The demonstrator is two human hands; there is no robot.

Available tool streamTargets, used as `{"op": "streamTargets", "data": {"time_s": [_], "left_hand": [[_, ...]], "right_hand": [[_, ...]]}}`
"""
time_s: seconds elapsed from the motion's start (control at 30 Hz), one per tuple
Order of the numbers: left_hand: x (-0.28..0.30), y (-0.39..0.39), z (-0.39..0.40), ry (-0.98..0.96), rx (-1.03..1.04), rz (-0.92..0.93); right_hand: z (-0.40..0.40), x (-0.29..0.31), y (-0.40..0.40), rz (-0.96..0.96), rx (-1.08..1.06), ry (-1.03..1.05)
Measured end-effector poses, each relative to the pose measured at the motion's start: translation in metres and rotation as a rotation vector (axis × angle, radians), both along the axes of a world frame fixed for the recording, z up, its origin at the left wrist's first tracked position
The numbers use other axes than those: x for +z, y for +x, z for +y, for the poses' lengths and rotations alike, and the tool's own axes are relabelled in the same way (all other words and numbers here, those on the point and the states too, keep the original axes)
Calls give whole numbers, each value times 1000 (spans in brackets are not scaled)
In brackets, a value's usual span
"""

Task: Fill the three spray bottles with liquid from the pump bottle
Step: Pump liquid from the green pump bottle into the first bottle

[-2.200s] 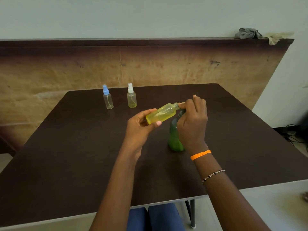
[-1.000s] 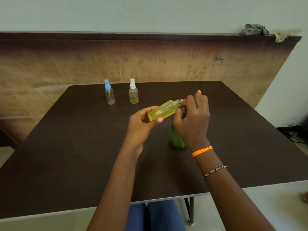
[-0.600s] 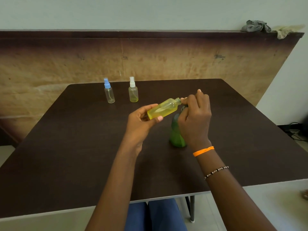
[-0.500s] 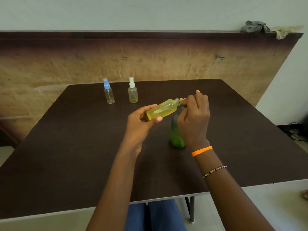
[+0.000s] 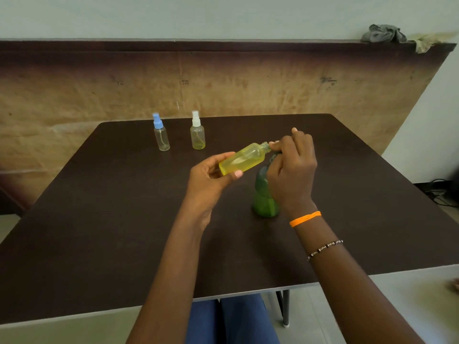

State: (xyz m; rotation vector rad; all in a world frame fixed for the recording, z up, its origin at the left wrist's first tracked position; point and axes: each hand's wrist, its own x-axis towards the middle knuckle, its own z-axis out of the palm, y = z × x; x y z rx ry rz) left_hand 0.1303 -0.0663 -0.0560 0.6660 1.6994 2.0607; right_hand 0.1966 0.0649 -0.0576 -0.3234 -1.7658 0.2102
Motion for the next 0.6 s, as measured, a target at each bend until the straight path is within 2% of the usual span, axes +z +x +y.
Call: {"op": "streamTargets", "data": {"time_s": [0.23,0.47,0.6], "left_hand": [[0,-2,1,23,-27,-15],[-1,-4,-1,9,-20,-7],[-1,-3,-1,24,-23,-16]], "right_hand": [[-2,18,4,-56,58,-7],[0,0,-5,54,7,2],[-2,4,-1,5,1,1]]}}
